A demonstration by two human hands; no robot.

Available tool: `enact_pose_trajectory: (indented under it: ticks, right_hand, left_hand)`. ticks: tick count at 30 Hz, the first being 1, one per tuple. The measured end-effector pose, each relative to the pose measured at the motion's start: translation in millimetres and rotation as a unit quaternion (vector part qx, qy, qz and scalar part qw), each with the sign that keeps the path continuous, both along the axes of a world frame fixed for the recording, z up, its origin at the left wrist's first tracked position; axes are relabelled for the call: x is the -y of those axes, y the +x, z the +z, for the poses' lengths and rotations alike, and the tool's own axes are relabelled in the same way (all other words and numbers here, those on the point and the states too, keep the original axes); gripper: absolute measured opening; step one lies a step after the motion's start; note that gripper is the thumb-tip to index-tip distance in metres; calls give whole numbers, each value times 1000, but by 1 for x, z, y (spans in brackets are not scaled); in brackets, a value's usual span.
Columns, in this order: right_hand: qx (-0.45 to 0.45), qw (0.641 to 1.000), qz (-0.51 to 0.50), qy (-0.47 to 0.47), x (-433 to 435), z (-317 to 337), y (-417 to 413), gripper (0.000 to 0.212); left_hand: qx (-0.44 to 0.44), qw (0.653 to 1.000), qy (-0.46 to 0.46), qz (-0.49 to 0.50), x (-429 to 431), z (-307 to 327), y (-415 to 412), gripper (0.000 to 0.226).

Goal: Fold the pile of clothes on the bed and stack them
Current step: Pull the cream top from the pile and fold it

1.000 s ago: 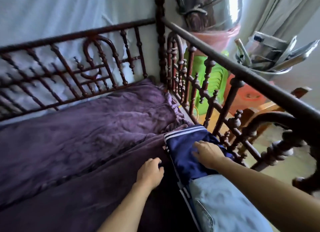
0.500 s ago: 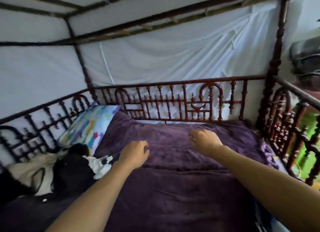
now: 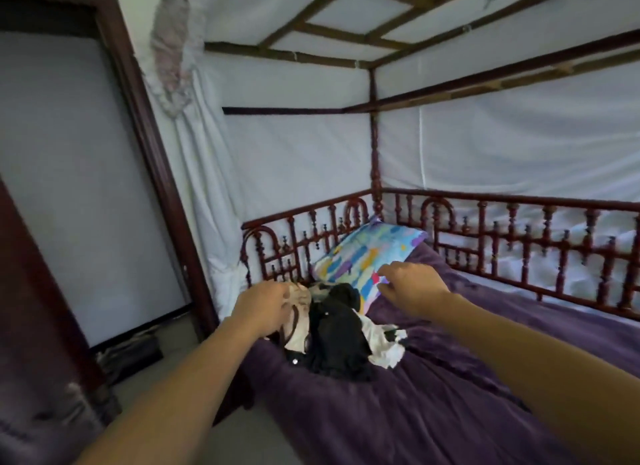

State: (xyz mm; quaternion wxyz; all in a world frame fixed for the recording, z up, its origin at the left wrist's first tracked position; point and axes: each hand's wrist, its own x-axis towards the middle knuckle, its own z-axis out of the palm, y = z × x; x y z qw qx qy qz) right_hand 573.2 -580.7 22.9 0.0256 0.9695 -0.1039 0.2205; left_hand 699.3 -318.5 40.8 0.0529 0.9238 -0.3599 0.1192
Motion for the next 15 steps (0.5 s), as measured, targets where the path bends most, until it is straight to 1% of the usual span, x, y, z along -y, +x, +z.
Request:
enact_pose_trajectory:
  ticks: [3, 7, 11, 15]
  right_hand:
    - [-5, 999, 22, 26, -38, -4, 67, 35]
    - [-19, 999, 45, 23, -70, -10, 135, 33]
    - [-22, 997, 65, 20, -77, -21, 200, 31]
    - [-46, 996, 65, 29, -62, -47, 271, 31]
  left_hand:
    - [-4, 1000, 4, 29, -46, 1, 53, 28]
    - [-31, 998, 11, 49, -80, -9, 113, 28]
    - [-47, 996, 12, 68, -89, -30, 171, 25]
    - [-66, 995, 11, 71, -77, -57, 236, 23]
